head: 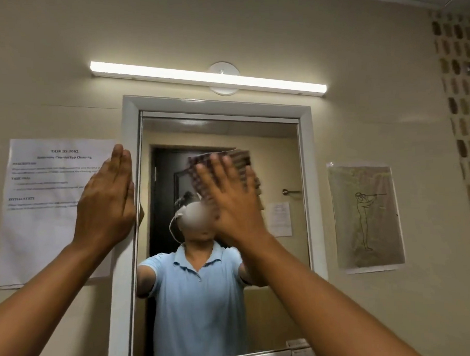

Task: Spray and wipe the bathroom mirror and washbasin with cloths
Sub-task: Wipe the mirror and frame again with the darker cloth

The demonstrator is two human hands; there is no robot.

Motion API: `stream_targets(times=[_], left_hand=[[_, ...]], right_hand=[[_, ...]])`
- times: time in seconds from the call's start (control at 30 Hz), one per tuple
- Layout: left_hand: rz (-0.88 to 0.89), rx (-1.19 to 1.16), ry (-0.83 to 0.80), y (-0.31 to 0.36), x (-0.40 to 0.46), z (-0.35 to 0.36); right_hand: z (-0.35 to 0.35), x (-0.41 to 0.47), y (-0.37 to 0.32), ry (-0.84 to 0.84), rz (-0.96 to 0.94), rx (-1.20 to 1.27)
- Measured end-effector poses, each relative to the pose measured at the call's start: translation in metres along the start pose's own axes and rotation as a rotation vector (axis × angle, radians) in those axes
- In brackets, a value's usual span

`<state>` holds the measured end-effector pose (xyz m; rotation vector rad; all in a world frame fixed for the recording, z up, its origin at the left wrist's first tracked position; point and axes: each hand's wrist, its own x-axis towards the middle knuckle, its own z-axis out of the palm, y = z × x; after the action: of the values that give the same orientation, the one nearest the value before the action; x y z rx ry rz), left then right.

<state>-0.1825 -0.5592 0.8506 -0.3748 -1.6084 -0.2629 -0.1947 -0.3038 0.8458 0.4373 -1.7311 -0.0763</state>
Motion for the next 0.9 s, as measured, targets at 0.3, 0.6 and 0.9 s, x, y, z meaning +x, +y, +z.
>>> stream_targets(times=[0.3,0.6,0.9], left_hand=[[-0.001,-0.038,0.007,0.003,0.0,0.0],[0.015,-0.037,-0.015,0.0,0.0,-0.003],[0.006,-0.093,-0.012,0.0,-0.006,-0.003]], right_hand=[[-0.012,-0.033,0.064,0.062,0.376,0.018],[-0.008,0.07,-0.026,0.002,0.109,0.074],[0.014,0.059,-0.101,0.046,0.003,0.096]])
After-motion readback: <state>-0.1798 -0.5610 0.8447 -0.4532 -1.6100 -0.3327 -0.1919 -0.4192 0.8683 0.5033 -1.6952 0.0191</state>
